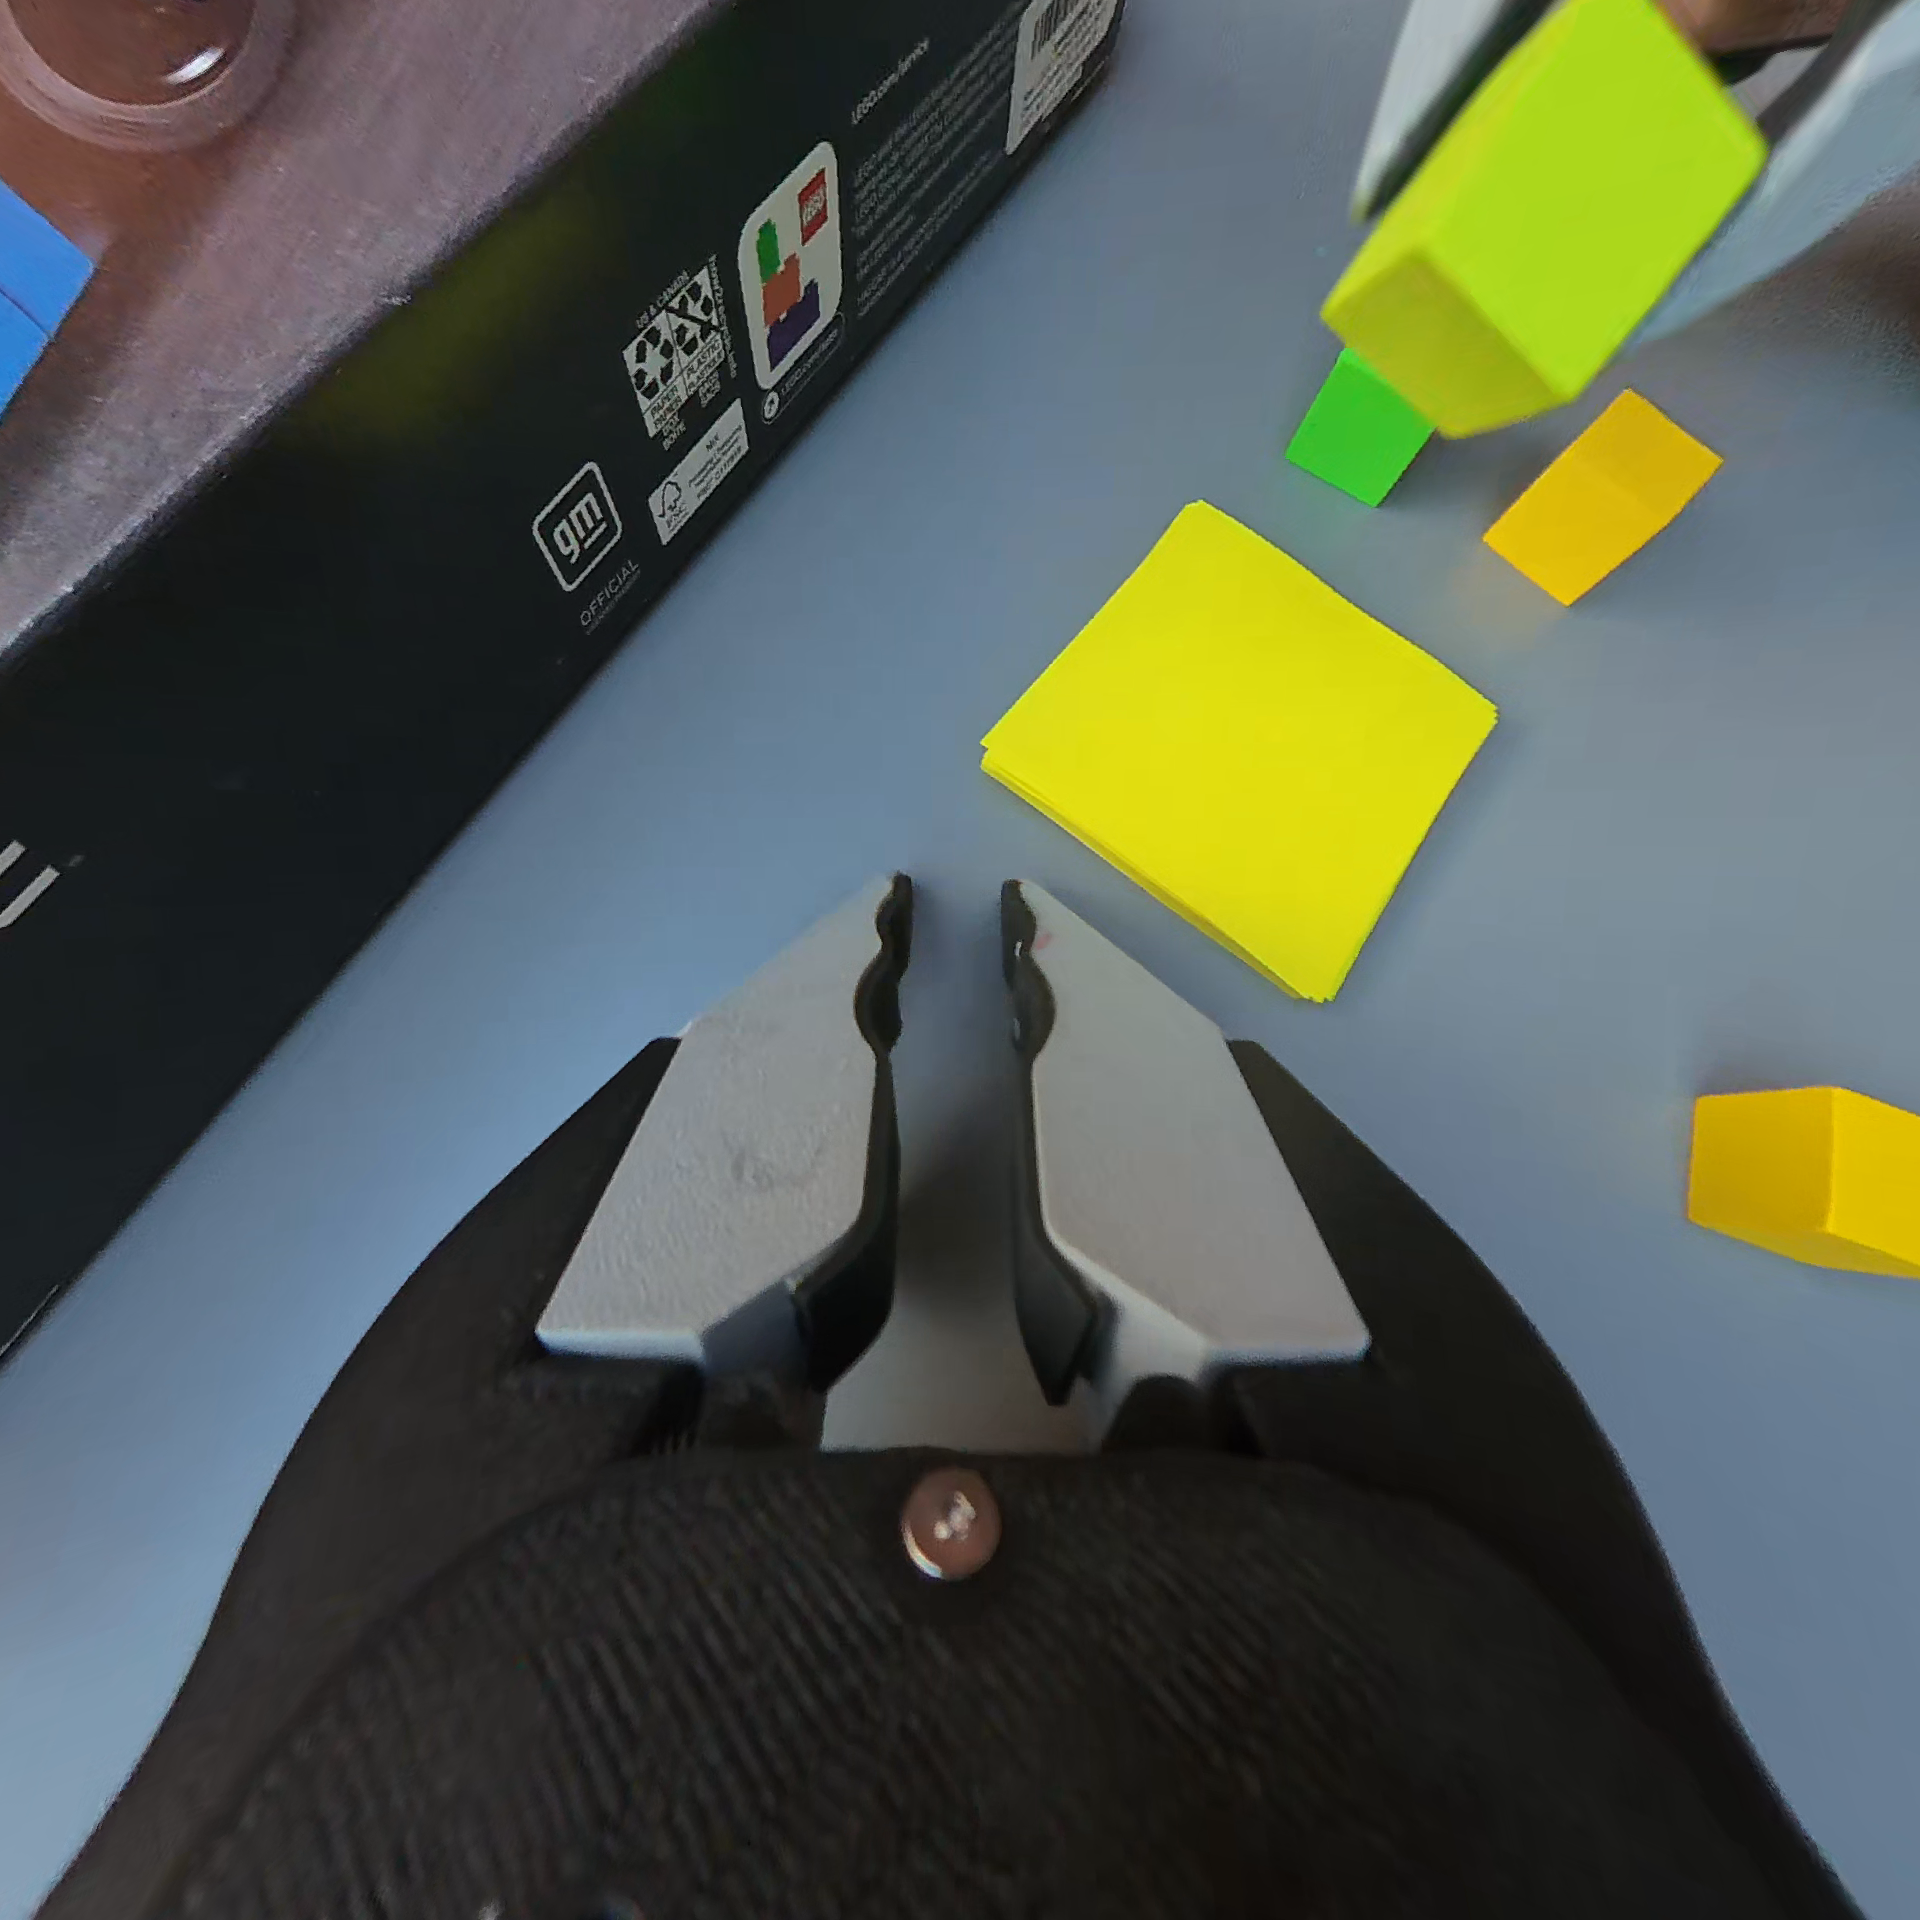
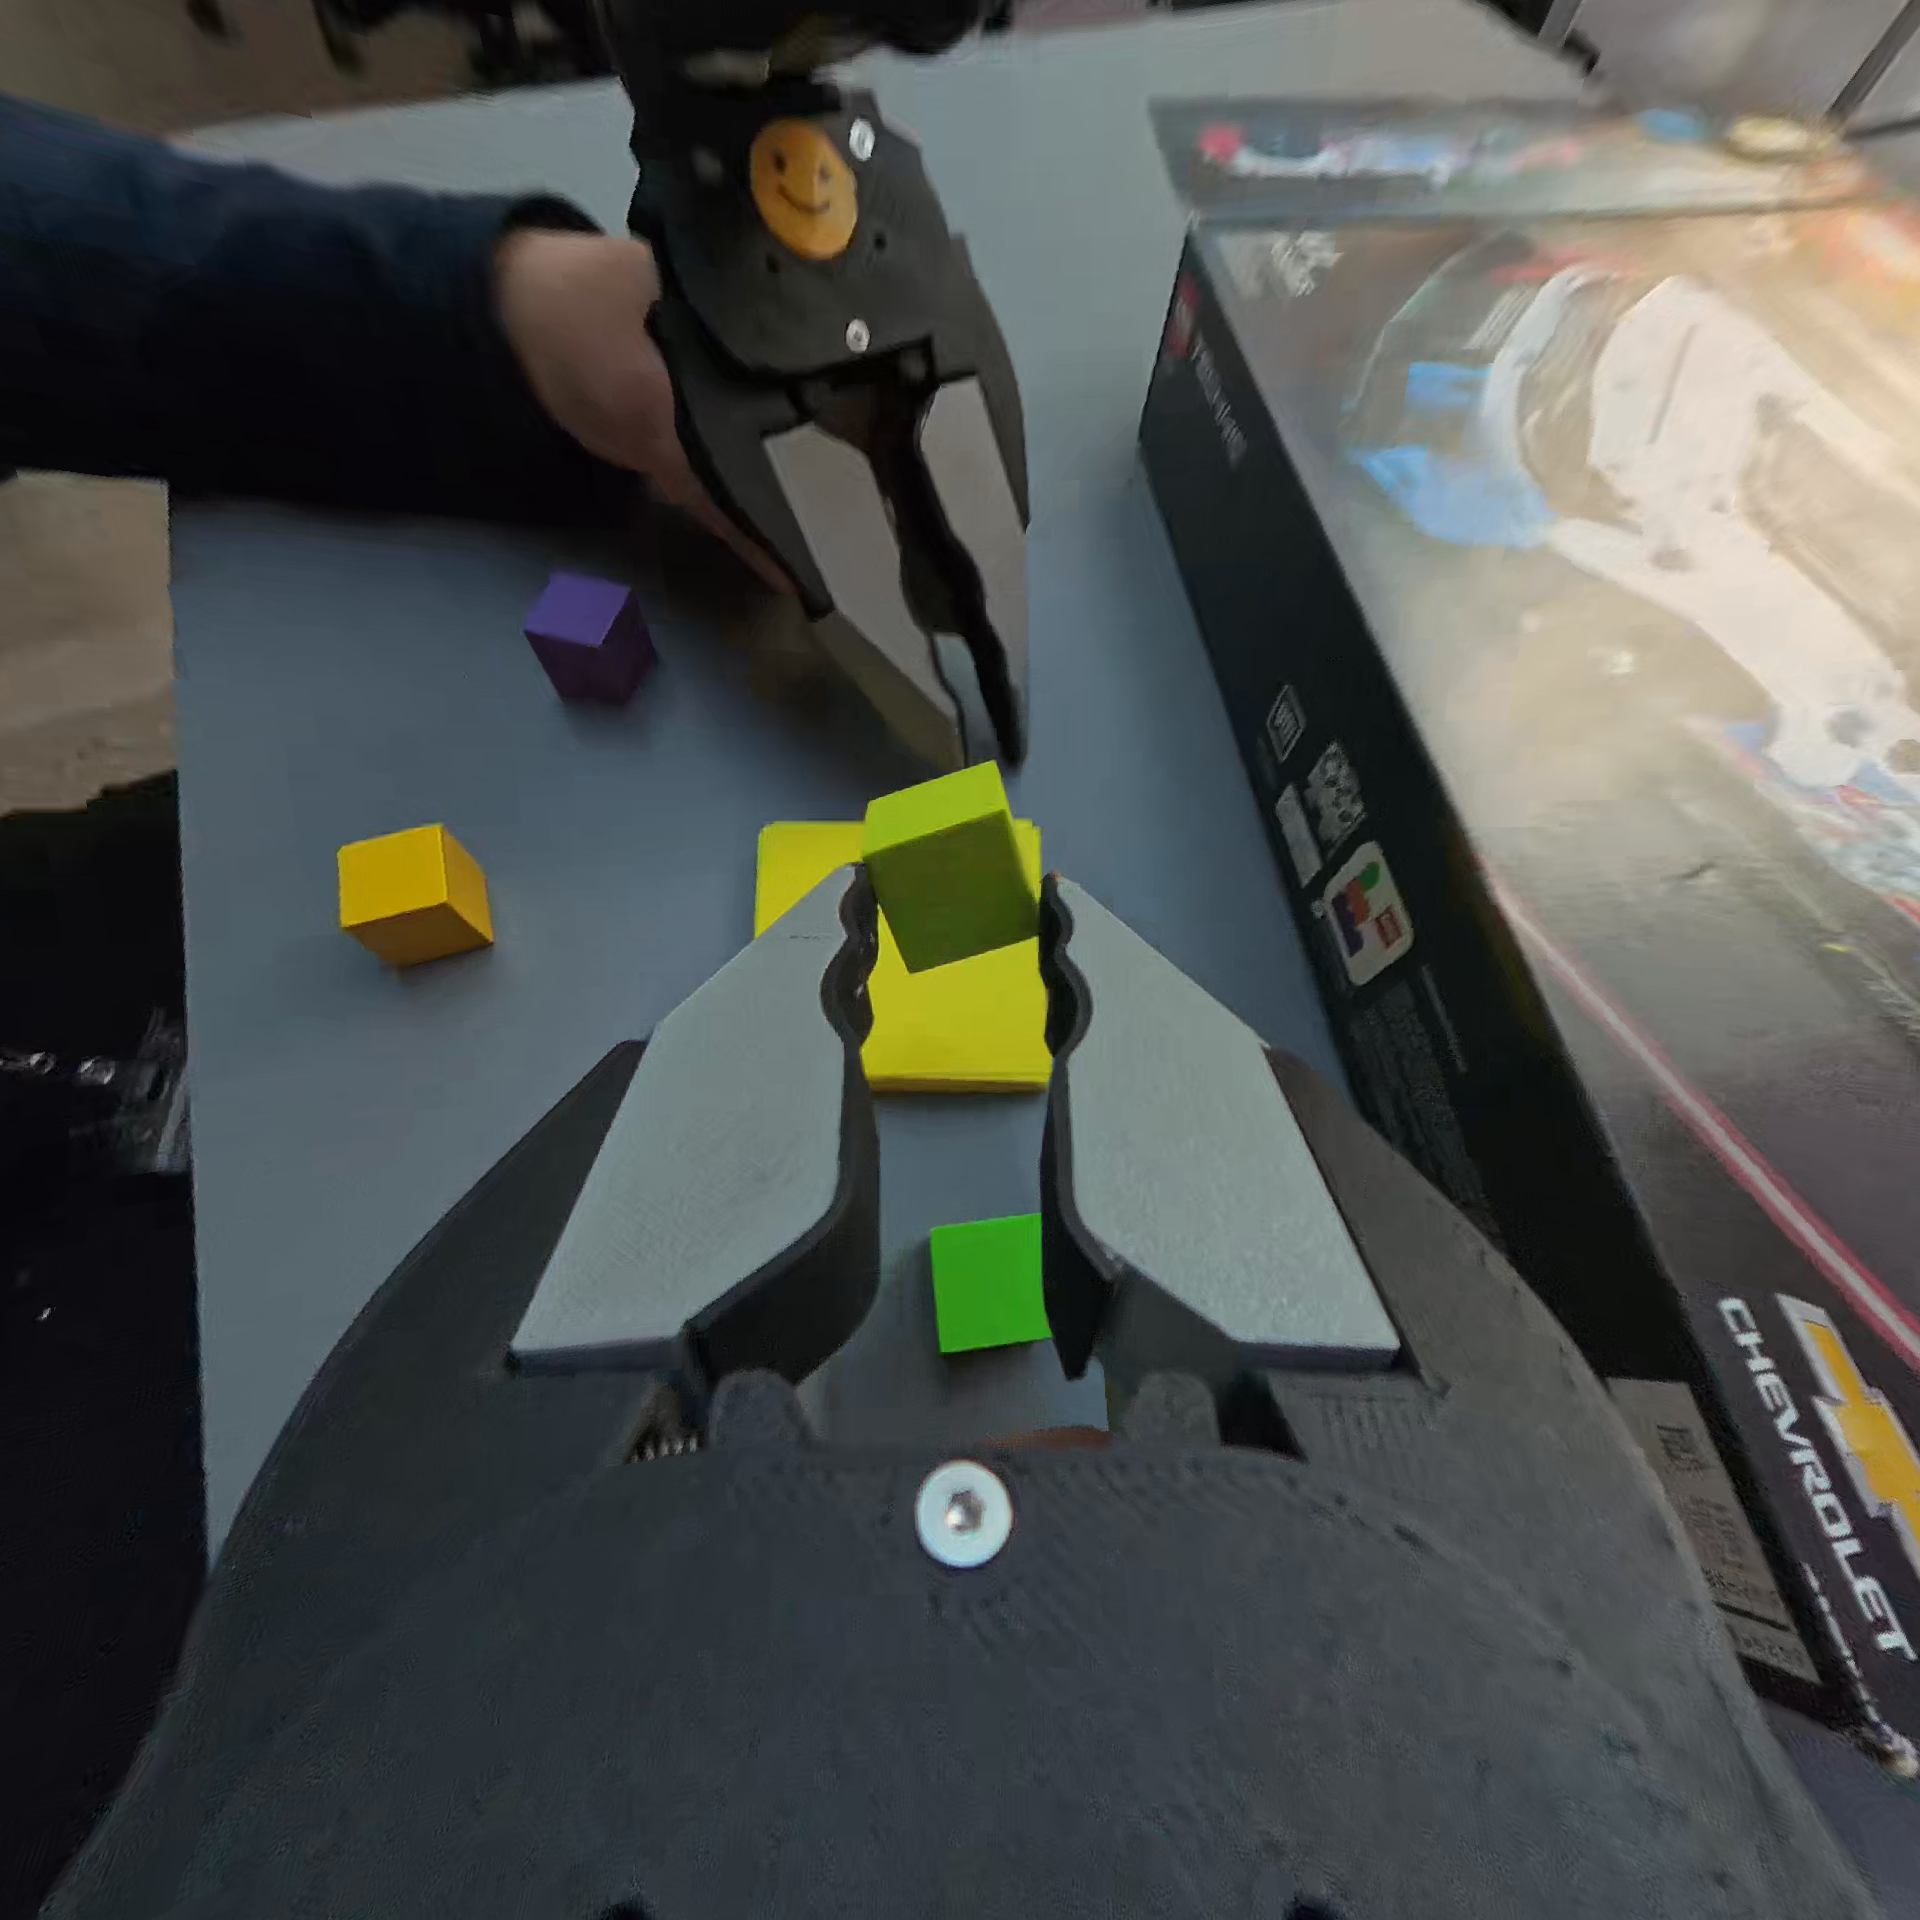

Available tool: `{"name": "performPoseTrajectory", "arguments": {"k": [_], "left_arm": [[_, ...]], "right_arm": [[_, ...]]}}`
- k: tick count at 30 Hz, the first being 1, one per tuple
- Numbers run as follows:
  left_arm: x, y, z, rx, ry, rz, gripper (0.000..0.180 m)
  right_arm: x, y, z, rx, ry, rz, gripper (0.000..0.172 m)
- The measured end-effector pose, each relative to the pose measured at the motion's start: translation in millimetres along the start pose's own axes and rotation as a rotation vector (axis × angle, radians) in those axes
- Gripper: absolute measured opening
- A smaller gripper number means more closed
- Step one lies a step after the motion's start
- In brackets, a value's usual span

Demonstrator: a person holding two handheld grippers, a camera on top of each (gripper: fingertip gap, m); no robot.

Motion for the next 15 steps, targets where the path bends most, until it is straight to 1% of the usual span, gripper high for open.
{"name": "performPoseTrajectory", "arguments": {"k": [2,4,10,11,13,15], "left_arm": [[0,0,0,0.003,0.000,-0.003,0.015],[0,0,0,0.002,0.000,-0.002,0.015],[0,1,0,0.017,0.002,-0.011,0.015],[0,1,0,0.019,0.002,-0.014,0.015],[0,2,0,0.021,0.003,-0.016,0.015],[0,1,0,0.021,0.003,-0.015,0.015]], "right_arm": [[9,-8,5,0.014,-0.169,-0.015,0.029],[18,-9,8,0.002,-0.308,0.041,0.029],[48,-8,15,0.016,-0.549,0.039,0.030],[53,-7,16,0.013,-0.572,0.047,0.032],[60,-8,14,0.011,-0.572,0.036,0.029],[62,-8,11,0.018,-0.565,0.029,0.035]]}}
Point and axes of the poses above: each gripper's, where its closed fingertips meet, x out along the fingers, z out of its underside, y = z × x across the jaws, the point moved 7 cm from there along -x, back along the fingers, and after that the axes turned 14 degrees about -z, right-handed, at the moved point
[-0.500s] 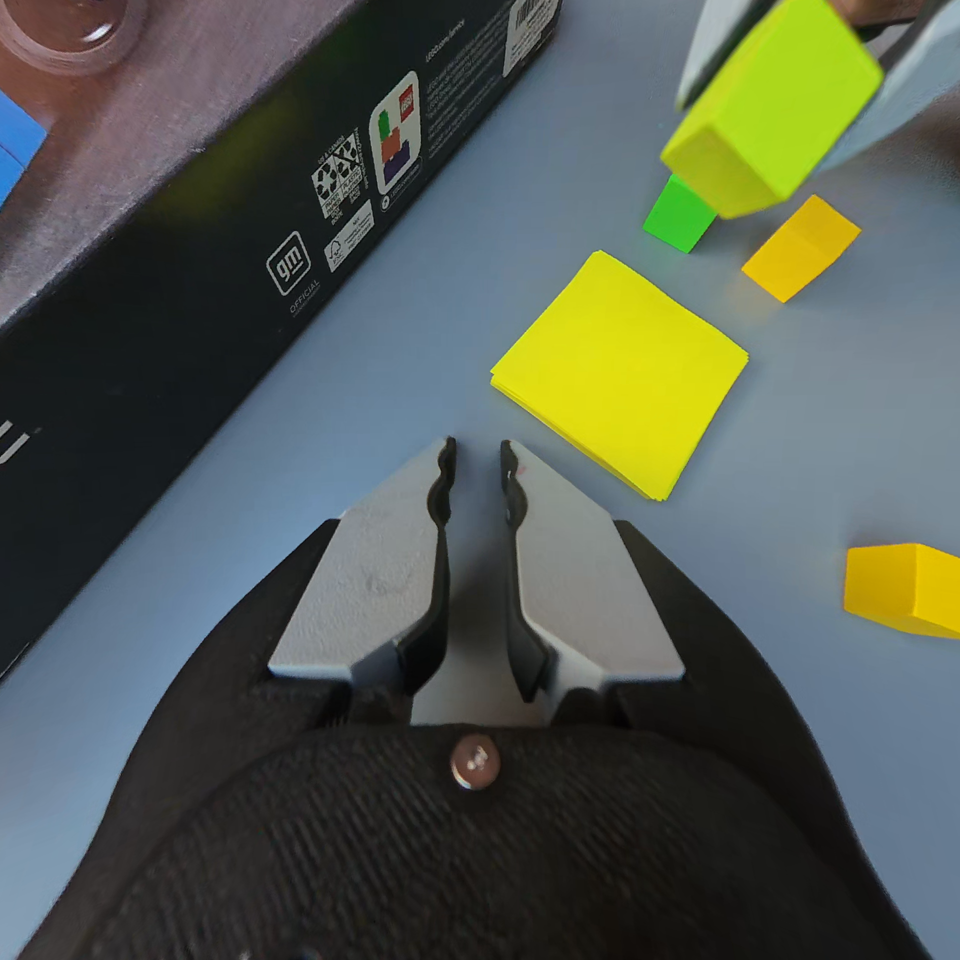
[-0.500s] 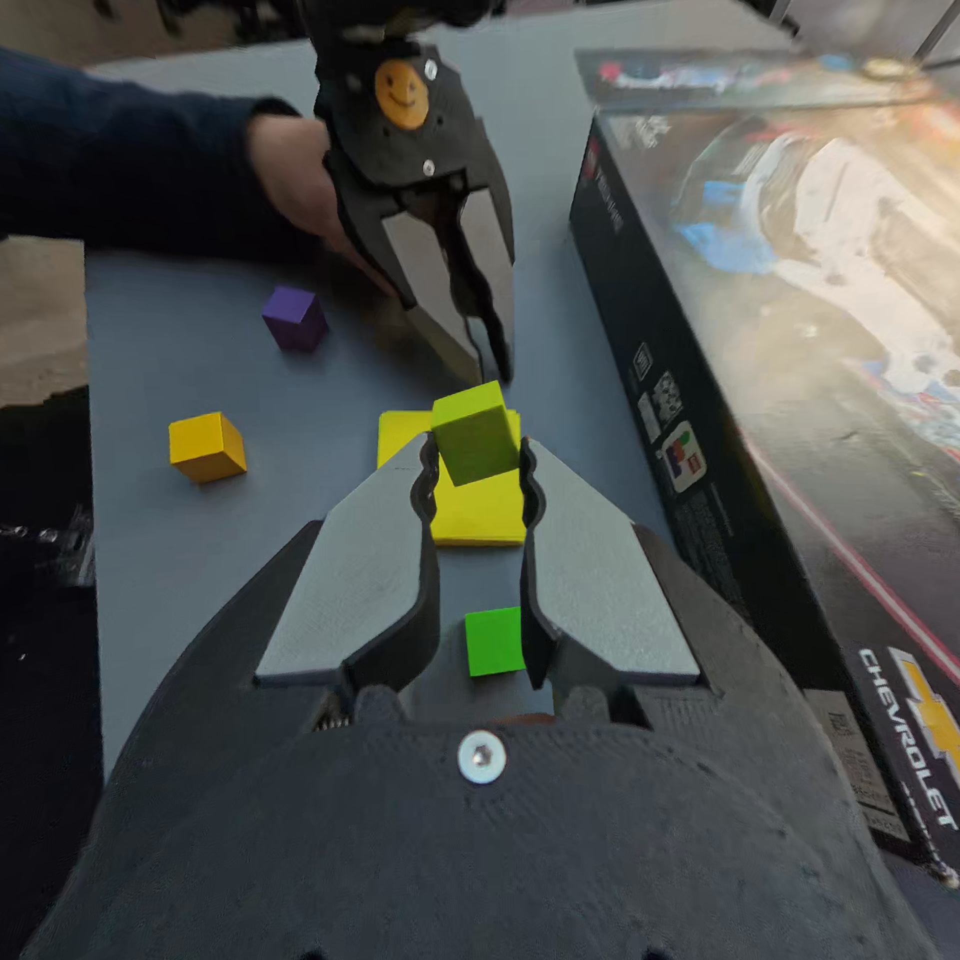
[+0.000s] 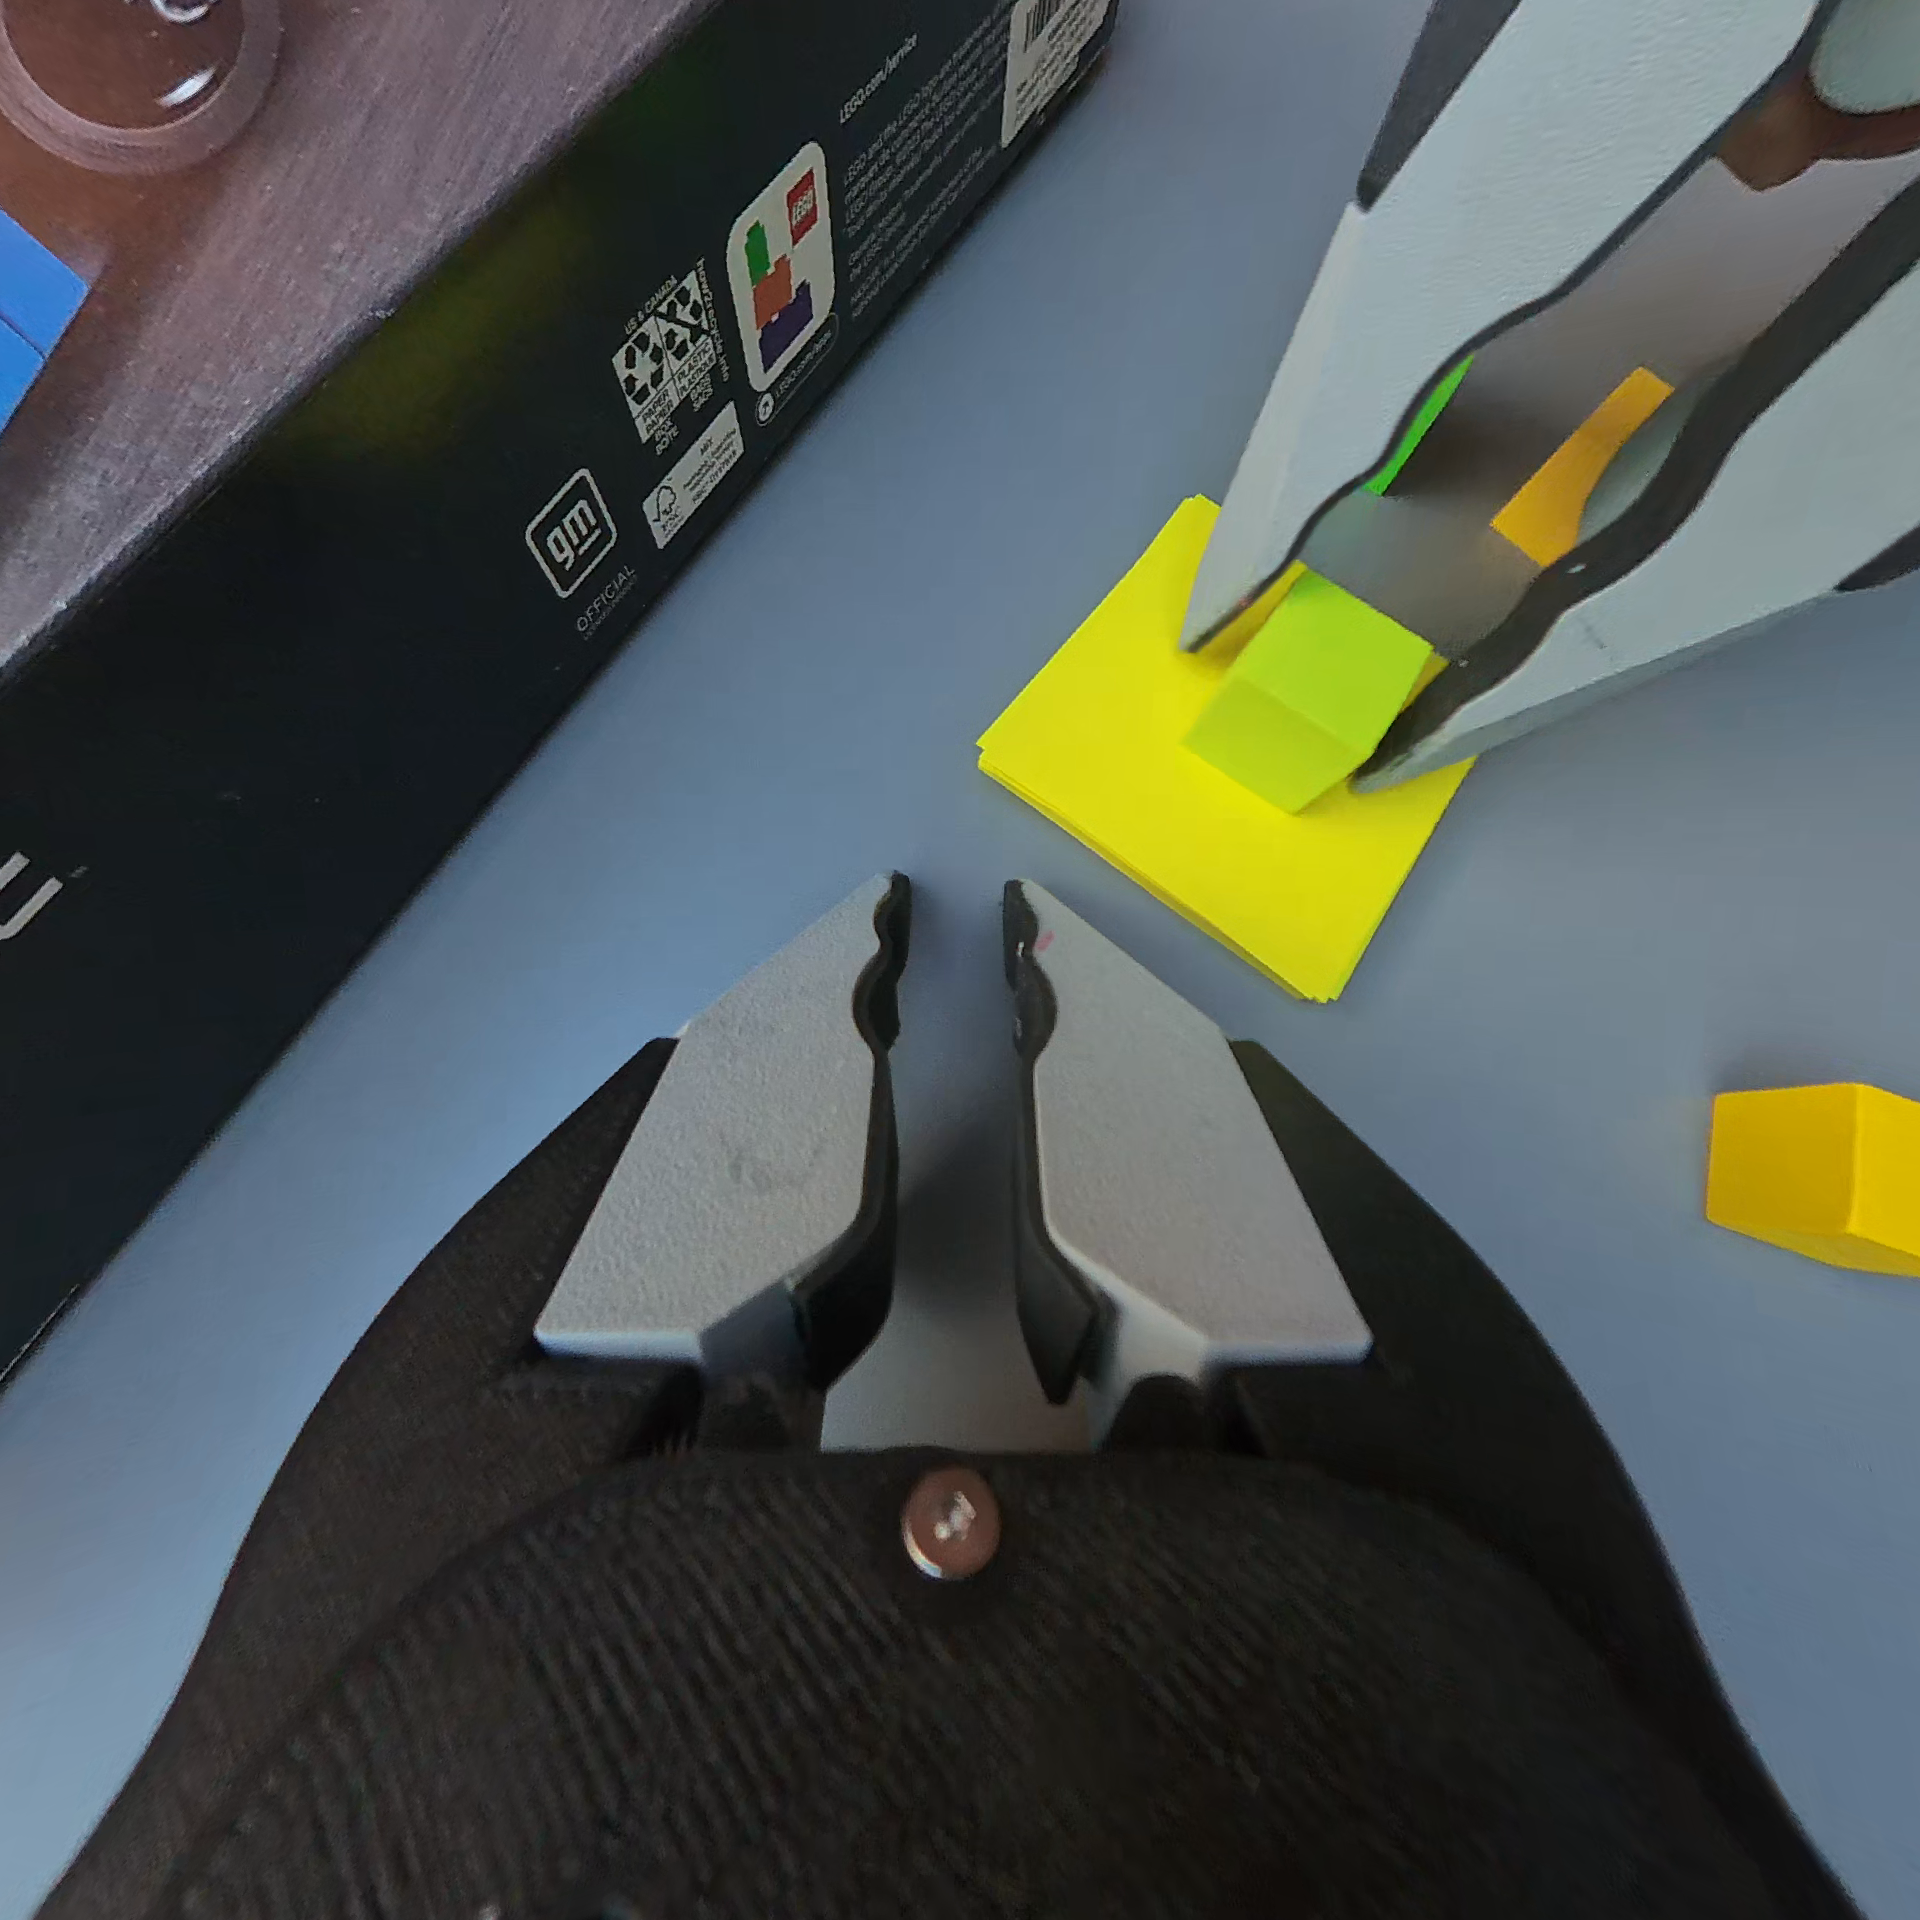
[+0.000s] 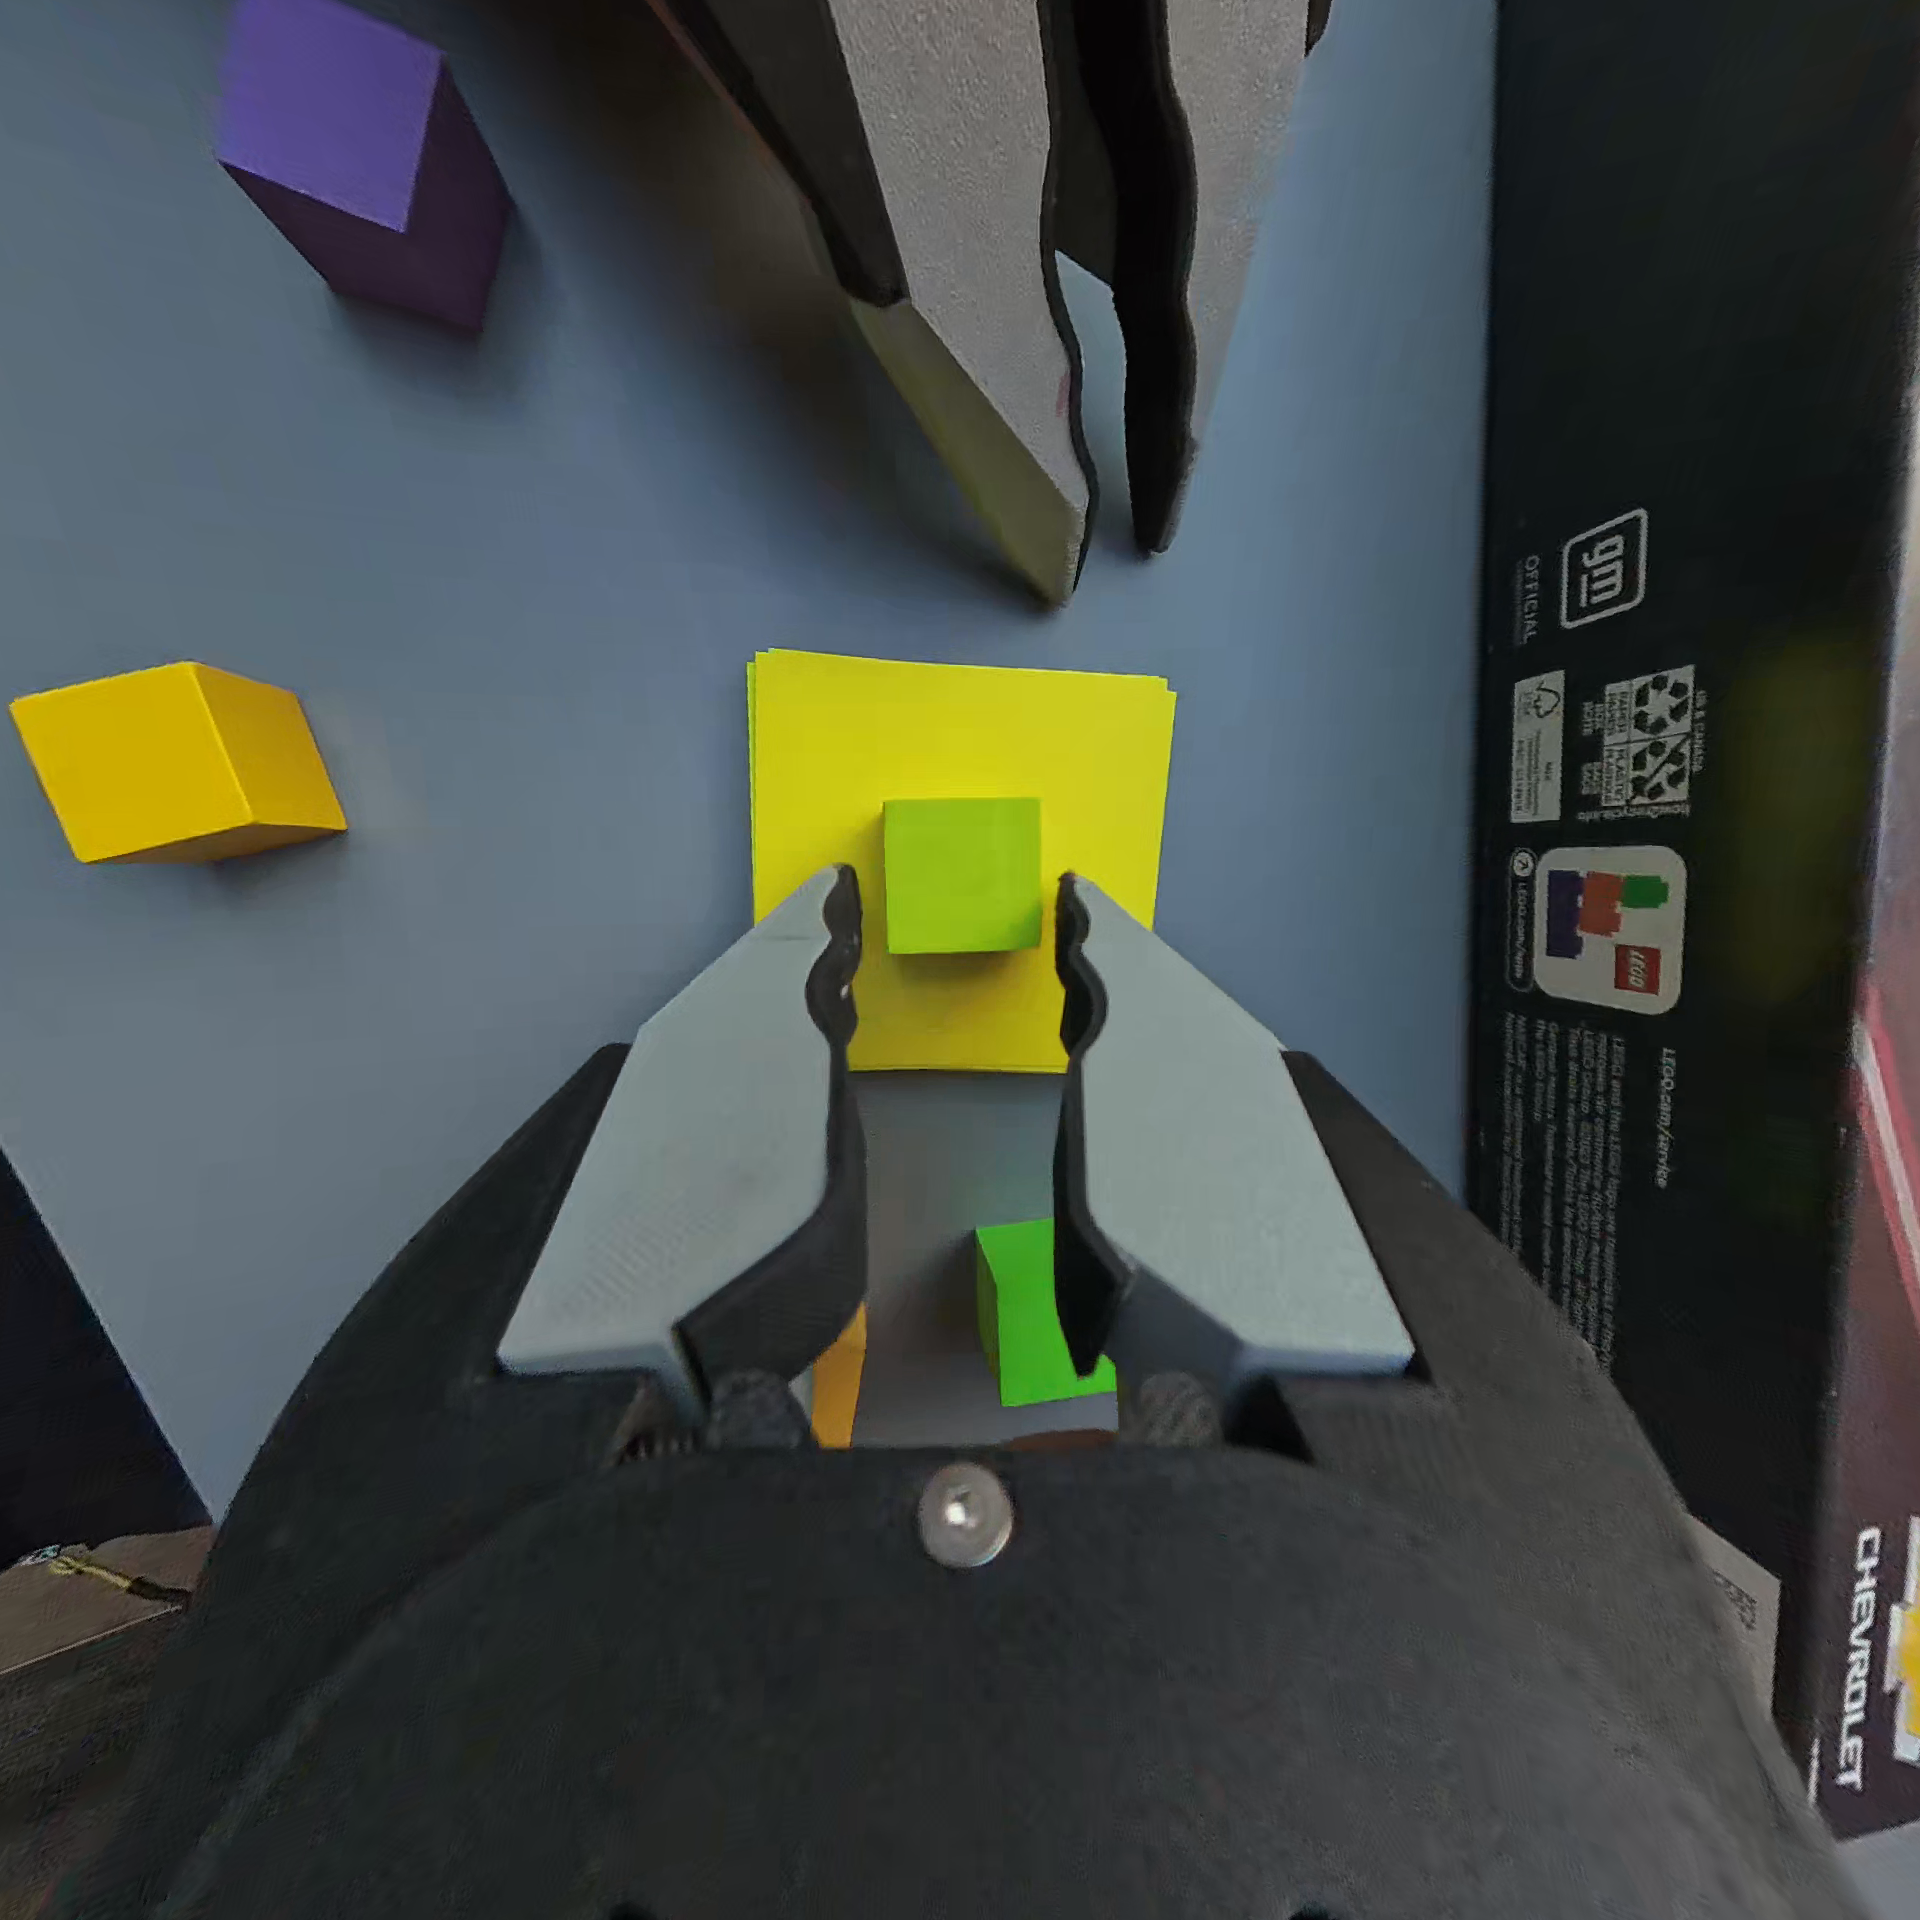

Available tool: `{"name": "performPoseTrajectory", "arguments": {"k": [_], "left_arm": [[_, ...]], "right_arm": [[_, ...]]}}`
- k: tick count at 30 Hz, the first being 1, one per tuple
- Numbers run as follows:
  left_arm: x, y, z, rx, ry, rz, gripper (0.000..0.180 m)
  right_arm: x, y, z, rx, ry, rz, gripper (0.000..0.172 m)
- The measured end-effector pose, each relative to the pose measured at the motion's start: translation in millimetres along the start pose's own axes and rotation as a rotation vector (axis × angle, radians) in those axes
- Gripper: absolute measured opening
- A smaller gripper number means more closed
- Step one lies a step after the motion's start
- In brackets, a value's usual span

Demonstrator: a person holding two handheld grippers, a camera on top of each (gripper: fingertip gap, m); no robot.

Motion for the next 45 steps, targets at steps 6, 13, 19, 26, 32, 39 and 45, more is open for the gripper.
{"name": "performPoseTrajectory", "arguments": {"k": [6,13,19,26,32,39,45], "left_arm": [[0,0,0,-0.005,-0.001,0.004,0.016],[0,-1,0,-0.015,-0.001,0.008,0.016],[1,-2,0,-0.022,-0.003,0.011,0.015],[1,-3,0,-0.040,-0.005,0.023,0.015],[0,-2,0,-0.024,-0.003,0.011,0.016],[-1,-2,1,-0.030,-0.004,0.017,0.017],[-1,-2,1,-0.040,-0.005,0.027,0.017]], "right_arm": [[-31,0,-3,-0.040,0.242,-0.123,0.043],[-82,62,4,-0.041,0.817,0.140,0.030],[-73,70,29,-0.034,0.815,0.227,0.018],[-84,66,33,-0.025,0.845,0.113,0.022],[-82,47,47,-0.071,0.737,-0.108,0.033],[-57,34,72,-0.014,0.489,-0.310,0.039],[-46,33,89,0.065,0.400,-0.402,0.042]]}}
Point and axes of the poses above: each gripper's, where its closed fingertips meet, x out along the fingers, z out of its underside, y = z × x across the jaws, the point moved 7 cm from there along -x, back along the fingers, and after that the axes turned 14 degrees about -z, right-handed, at the moved point
